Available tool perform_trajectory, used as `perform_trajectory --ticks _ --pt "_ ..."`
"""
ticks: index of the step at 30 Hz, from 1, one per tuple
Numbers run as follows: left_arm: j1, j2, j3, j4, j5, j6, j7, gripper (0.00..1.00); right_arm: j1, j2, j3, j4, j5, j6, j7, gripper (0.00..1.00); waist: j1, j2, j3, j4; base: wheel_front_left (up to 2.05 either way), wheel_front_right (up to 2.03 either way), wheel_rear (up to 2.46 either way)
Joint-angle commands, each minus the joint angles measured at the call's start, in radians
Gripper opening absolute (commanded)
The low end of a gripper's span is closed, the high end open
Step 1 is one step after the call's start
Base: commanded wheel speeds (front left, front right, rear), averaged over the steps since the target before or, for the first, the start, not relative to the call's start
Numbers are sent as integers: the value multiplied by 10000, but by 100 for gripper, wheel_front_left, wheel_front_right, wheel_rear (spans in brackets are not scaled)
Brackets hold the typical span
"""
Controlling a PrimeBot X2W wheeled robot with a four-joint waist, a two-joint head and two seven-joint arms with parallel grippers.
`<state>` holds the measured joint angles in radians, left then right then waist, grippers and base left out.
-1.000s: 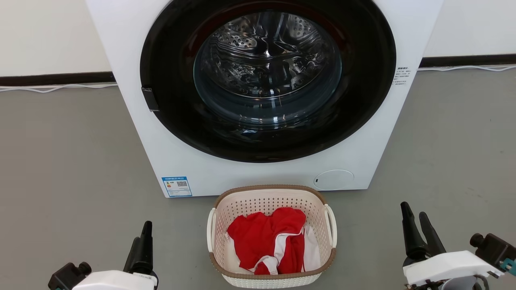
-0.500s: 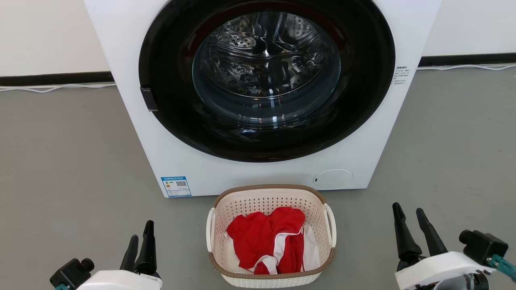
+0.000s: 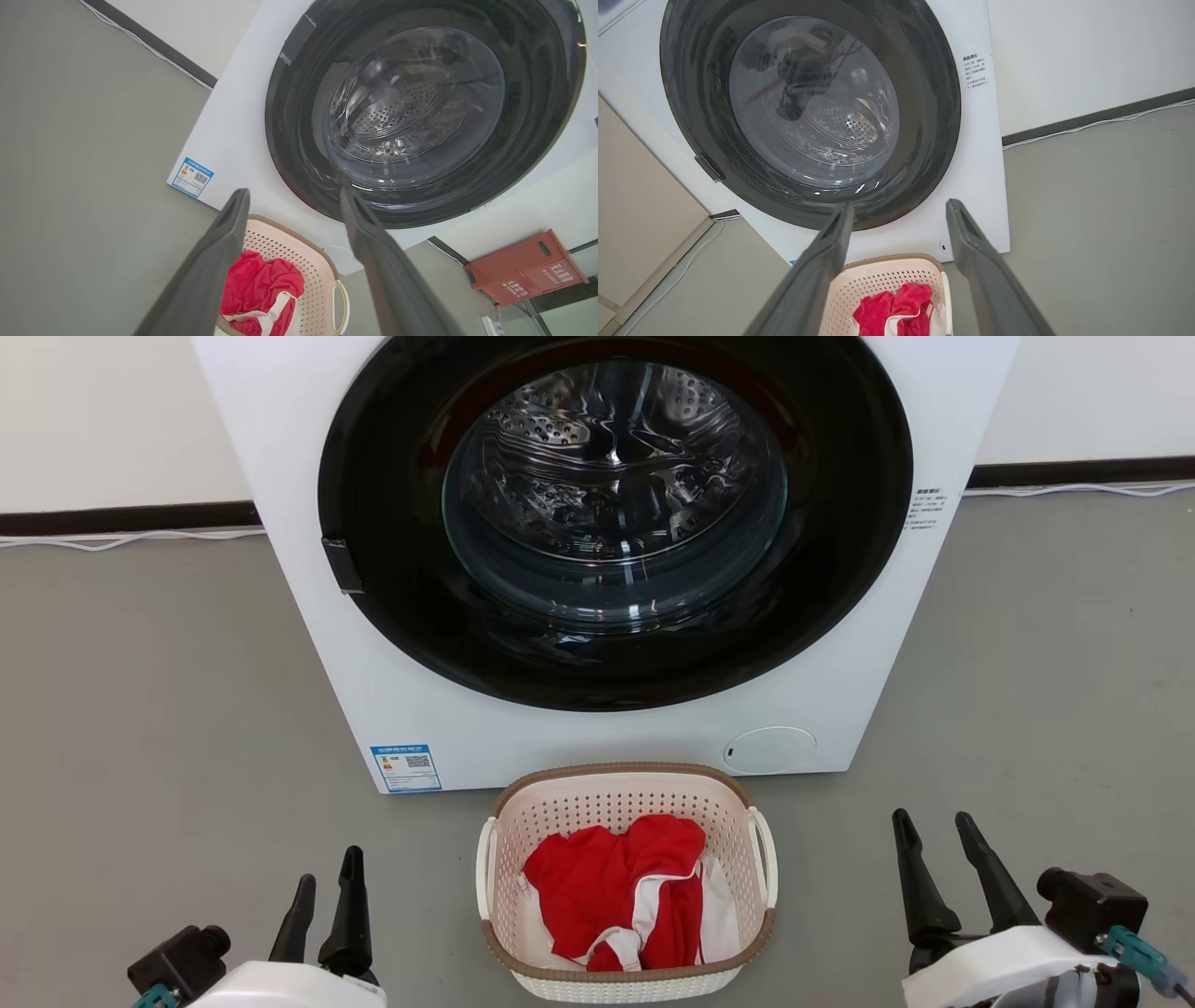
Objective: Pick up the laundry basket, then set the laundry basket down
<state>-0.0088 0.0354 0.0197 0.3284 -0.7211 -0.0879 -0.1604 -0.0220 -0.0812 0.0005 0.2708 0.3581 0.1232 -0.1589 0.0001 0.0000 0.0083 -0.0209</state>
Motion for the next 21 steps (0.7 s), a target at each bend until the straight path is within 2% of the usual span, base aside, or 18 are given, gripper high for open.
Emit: perform_trajectory --ticks 1,21 --pt "-254 111 170 -202 349 50 -163 100 -280 -115 179 -211 -386 57 -177 100 0 0 1 -2 0 0 0" --pt "-234 135 159 -189 2805 -14 -721 100 -212 -129 141 -42 -2833 69 -736 100 -1 0 73 -109 0 0 0"
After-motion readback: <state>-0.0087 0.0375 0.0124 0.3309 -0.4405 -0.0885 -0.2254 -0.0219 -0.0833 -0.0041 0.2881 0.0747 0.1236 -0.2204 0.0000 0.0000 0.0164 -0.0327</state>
